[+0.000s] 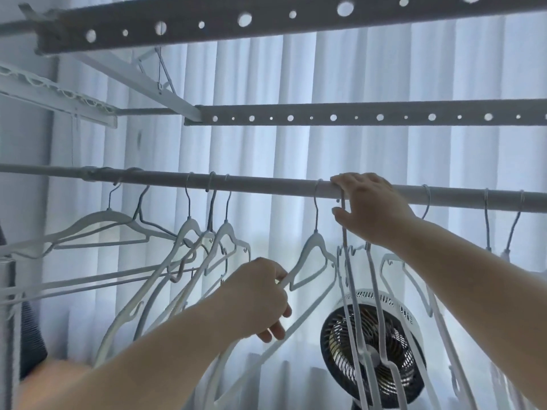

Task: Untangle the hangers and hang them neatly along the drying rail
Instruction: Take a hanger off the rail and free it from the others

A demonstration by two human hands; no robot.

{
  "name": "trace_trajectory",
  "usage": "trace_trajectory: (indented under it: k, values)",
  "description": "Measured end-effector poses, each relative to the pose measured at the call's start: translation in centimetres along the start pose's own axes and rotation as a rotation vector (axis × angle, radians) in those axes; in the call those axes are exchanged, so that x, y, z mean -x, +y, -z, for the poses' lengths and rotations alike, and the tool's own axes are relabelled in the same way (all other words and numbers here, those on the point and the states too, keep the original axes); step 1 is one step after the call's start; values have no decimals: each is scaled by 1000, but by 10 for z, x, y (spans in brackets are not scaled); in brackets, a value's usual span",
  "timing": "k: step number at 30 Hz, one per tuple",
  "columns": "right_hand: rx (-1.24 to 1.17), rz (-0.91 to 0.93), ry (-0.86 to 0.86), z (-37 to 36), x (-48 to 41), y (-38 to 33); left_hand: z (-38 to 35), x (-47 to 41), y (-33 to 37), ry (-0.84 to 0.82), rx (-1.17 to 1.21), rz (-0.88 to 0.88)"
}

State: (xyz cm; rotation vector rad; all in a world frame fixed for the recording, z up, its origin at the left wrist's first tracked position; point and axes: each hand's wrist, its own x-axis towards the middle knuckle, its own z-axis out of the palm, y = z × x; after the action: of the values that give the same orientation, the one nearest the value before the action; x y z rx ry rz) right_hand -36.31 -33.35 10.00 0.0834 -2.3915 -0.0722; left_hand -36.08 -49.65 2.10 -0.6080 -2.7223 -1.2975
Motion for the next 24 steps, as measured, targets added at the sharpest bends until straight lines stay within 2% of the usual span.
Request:
trace_trajectory:
  k: [3,5,7,9,11,15,21,24]
  values:
    - [-9,-4,13,-1,-2,-1,3,5,1,-19,-31,-37]
    - [-30,-12,20,-1,-3,-2,10,8,-1,35,-99,-96]
    - [-45,-16,25,0,-4,-3,19,11,-9,218,-240,-159]
    - [-64,-9,58,1,-5,-6,31,18,-20,478,-292,-228]
    - [-72,21,101,1,-7,-11,41,23,-33,588,-357,-229]
    - [-55,71,95,-1,-16,-28,48,24,-54,515,-441,-110]
    - [81,-21,-27,-11,-32,-37,52,19,-74,556,-561,-31]
    - [88,-42,-31,-12,-32,-34,55,13,-86,548,-584,-28]
